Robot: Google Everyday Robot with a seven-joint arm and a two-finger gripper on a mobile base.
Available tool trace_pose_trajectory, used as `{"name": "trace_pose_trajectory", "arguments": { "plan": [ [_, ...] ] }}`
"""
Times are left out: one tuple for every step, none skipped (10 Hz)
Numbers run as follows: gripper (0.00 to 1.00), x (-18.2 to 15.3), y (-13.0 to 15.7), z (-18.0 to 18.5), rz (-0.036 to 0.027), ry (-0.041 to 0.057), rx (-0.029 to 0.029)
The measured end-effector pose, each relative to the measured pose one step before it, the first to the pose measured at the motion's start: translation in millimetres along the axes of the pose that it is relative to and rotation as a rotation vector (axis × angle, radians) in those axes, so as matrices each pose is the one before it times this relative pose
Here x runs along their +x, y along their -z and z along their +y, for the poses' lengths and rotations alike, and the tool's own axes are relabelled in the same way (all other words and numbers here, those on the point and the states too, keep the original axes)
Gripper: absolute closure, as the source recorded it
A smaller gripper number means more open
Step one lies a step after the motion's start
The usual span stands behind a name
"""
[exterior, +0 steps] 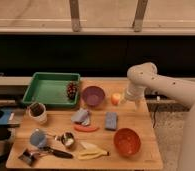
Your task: Wipe purple bowl with sponge
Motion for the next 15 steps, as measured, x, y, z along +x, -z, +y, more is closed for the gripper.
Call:
{"name": "trace_pose_trajectory", "arguments": {
  "plan": [
    [0.3,0.63,0.07,-0.14,-0.00169,0.00394,0.00608],
    [0.3,0.88,-1.76,1.18,-0.00126,0.01727,0.01547],
    [0.3,3.38,-2.31,7.42,0.00531,0.02042,0.01484],
    [0.3,2.21,-4.75,14.29,0.0039,0.03029,0.0182],
    [0.3,1.68,-6.47,22.07,0.01039,0.03553,0.01566],
    [0.3,1.66,-7.01,17.01,0.01196,0.03031,0.01593],
    [0.3,4.22,-7.64,17.83,0.01497,0.03148,0.01152],
    [0.3,2.47,-3.5,7.35,0.0108,0.01677,0.01601],
    [0.3,5.48,-2.72,5.64,0.01394,0.01298,0.02007],
    [0.3,6.1,-1.36,3.96,0.01179,0.01075,0.01677],
    [0.3,6.78,-3.51,1.7,0.01712,0.00477,0.02119],
    [0.3,3.5,-3.63,1.77,0.01556,0.00131,0.01247],
    [0.3,1.66,-4.73,-2.01,0.01419,-0.00524,0.00787],
    [0.3,1.25,-8.45,-3.93,0.02293,-0.01213,0.00569],
    [0.3,0.17,-14.45,-4.7,0.03018,-0.01629,0.00491]
  ]
}}
